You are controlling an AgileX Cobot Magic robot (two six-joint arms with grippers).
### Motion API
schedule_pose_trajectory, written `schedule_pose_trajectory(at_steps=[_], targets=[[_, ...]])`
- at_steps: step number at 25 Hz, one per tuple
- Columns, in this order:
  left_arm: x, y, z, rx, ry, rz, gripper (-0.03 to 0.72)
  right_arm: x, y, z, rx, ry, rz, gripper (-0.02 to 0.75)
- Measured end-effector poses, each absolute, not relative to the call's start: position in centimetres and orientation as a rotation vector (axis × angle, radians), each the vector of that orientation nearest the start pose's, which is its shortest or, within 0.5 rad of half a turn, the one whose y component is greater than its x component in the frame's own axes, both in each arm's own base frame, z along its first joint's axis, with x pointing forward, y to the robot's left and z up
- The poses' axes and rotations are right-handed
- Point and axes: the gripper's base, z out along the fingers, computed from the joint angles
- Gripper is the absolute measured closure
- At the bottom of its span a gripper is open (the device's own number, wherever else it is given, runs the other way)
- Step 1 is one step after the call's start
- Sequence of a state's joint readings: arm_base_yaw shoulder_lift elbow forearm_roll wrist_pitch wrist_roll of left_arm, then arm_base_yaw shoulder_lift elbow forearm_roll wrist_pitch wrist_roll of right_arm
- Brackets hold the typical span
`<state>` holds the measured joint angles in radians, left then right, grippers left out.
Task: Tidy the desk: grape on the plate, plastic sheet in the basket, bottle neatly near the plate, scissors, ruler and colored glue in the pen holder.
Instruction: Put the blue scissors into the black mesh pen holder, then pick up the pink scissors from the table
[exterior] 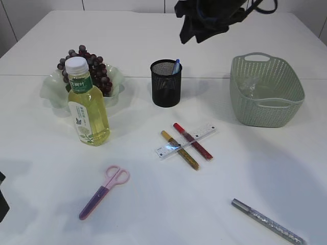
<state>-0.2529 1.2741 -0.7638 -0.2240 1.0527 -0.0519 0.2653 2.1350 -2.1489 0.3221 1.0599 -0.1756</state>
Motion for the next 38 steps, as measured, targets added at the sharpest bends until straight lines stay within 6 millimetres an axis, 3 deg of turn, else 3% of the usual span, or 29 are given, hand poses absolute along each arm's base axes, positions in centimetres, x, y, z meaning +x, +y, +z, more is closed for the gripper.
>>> schedule_pose_trajectory(at_steps=[4, 12, 19, 26, 29, 33, 38], targets=[[19.1, -6.4, 23.2, 0.183, 3.055, -0.263, 0.334, 43.3, 14.5, 33.9, -0.466, 2.591, 0.261, 0.393], [19.2, -5.8, 23.1, 0.233, 3.049, -0.166, 0.373, 40.0, 13.4, 36.7, -0.411, 2.594, 0.227, 0.393], [19.2, -6.0, 23.1, 0.221, 3.049, -0.189, 0.381, 35.5, 12.8, 35.3, -0.443, 2.706, 0.218, 0.393], [19.3, -6.2, 23.2, 0.208, 3.037, -0.218, 0.381, 30.7, 14.4, 32.5, -0.562, 2.823, 0.228, 0.393], [19.3, -6.2, 23.2, 0.246, 3.032, -0.216, 0.382, 28.9, 15.8, 31.5, -0.559, 2.882, 0.321, 0.393], [19.4, -6.1, 23.2, 0.290, 3.018, -0.199, 0.383, 27.2, 18.5, 31.6, -0.463, 2.931, 0.563, 0.393], [19.4, -6.0, 23.6, 0.299, 2.975, -0.198, 0.383, 27.3, 20.4, 32.4, -0.332, 2.839, 0.825, 0.393]])
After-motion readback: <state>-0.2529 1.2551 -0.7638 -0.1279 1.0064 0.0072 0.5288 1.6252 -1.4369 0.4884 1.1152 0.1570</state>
